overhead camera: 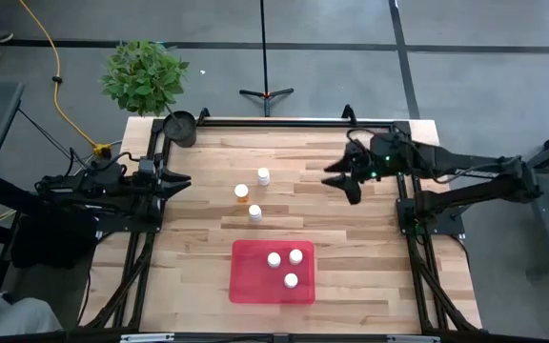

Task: Pick and place pill bottles into a basket
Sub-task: Put the orange pill bottle into the bin

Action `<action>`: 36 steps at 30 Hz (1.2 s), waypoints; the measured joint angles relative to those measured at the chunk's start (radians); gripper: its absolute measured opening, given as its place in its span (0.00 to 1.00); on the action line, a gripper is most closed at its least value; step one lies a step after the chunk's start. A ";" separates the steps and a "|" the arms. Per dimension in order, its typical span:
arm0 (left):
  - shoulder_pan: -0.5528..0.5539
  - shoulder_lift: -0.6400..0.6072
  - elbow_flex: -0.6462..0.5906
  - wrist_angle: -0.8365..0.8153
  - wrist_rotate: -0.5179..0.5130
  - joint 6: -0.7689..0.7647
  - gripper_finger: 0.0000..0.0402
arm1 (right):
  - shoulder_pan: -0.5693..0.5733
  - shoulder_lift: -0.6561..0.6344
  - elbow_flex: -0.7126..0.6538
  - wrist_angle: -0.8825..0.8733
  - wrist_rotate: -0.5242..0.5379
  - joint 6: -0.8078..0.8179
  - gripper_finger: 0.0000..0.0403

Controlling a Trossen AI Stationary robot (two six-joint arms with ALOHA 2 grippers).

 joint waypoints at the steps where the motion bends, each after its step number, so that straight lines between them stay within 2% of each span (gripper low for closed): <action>1: 0.000 0.000 0.000 0.000 -0.006 0.000 0.28 | 0.000 -0.008 -0.029 -0.003 -0.018 0.009 0.49; 8: 0.000 0.000 0.000 -0.001 -0.117 0.012 0.28 | 0.000 -0.020 -0.204 -0.061 -0.175 0.022 0.49; 11: 0.000 0.000 0.000 0.008 -0.141 0.006 0.28 | 0.001 -0.052 -0.278 0.003 -0.240 0.049 0.49; 14: 0.000 0.013 0.000 0.038 -0.147 -0.001 0.28 | 0.001 -0.137 -0.352 0.062 -0.266 0.089 0.49; 21: 0.000 0.112 0.000 0.107 -0.153 0.005 0.28 | -0.001 -0.380 -0.454 0.037 -0.206 0.126 0.49; 31: 0.000 0.370 0.000 0.279 -0.156 0.034 0.28 | -0.007 -0.680 -0.457 -0.079 0.038 0.056 0.49; 36: 0.000 0.449 0.000 0.349 -0.155 0.034 0.28 | -0.007 -0.798 -0.457 -0.204 0.066 0.075 0.49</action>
